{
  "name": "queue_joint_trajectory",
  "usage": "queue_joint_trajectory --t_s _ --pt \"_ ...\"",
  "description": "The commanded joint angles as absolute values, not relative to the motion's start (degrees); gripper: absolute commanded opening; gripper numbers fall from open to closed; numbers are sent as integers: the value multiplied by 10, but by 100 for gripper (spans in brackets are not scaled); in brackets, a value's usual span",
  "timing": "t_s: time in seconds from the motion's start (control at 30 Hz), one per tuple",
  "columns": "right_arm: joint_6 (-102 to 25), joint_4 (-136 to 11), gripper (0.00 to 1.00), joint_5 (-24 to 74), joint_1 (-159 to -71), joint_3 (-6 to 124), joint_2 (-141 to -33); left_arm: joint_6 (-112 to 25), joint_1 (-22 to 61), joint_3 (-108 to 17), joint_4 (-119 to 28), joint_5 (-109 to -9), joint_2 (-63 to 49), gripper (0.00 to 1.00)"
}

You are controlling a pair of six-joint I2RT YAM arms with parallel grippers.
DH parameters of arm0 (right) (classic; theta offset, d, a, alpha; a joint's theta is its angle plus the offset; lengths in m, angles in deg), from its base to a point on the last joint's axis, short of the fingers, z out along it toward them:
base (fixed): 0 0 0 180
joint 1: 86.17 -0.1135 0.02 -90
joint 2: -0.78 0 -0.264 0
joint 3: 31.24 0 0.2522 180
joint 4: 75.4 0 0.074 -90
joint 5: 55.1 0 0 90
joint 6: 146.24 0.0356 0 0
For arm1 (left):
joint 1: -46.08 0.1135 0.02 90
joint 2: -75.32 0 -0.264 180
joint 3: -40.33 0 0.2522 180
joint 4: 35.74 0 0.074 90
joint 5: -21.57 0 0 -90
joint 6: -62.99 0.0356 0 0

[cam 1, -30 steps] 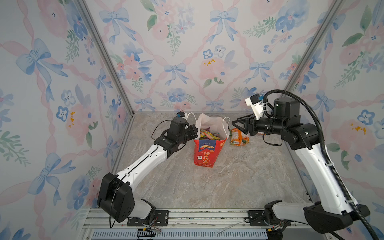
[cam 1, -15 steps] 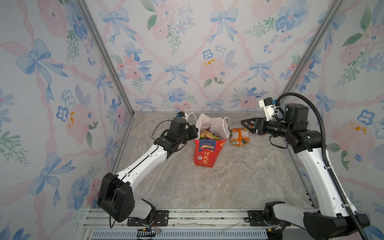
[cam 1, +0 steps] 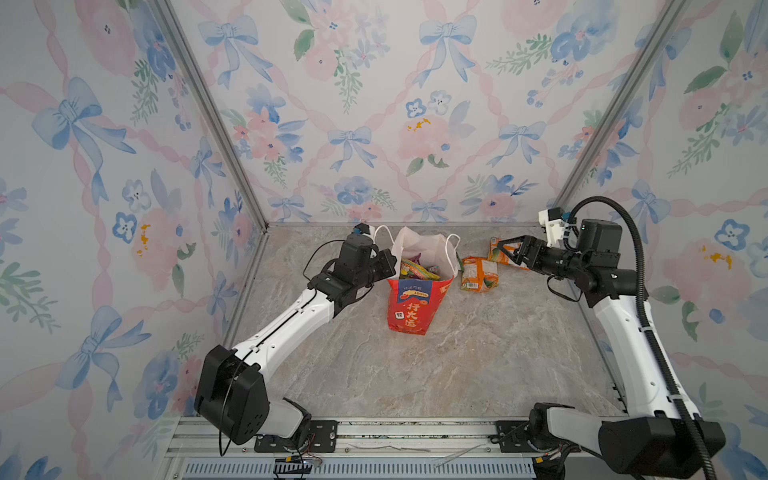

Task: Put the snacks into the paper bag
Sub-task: 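Move the right gripper away from the bag toward the orange packets, then lower the open right gripper around the orange Fox's Fruits packet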

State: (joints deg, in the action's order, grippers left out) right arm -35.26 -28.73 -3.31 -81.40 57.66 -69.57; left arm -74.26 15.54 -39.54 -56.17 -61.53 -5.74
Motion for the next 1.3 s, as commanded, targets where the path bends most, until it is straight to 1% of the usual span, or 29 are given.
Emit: queue_joint_trajectory --t_s 0.0,0.23,0.37,0.43,0.63,1.17,1.27 --pt "-328 -287 87 -5 -802 562 -718 -751 155 -397 -567 -606 -56 0" --pt "-311 -294 88 18 -800 555 -763 -754 155 -393 -568 -609 -50 0" --pt "-265 -359 89 -8 -803 540 -791 -755 155 -393 -569 -609 -47 0" --pt "-254 -376 89 -1 -807 538 -807 -755 155 -393 -569 -608 -46 0" --pt "-267 -367 91 37 -808 545 -860 -756 155 -391 -569 -607 -43 0" --pt "-258 -392 98 59 -797 552 -972 -754 157 -388 -569 -607 -45 0" --pt "-260 -390 100 76 -796 552 -984 -755 158 -389 -569 -606 -45 0"
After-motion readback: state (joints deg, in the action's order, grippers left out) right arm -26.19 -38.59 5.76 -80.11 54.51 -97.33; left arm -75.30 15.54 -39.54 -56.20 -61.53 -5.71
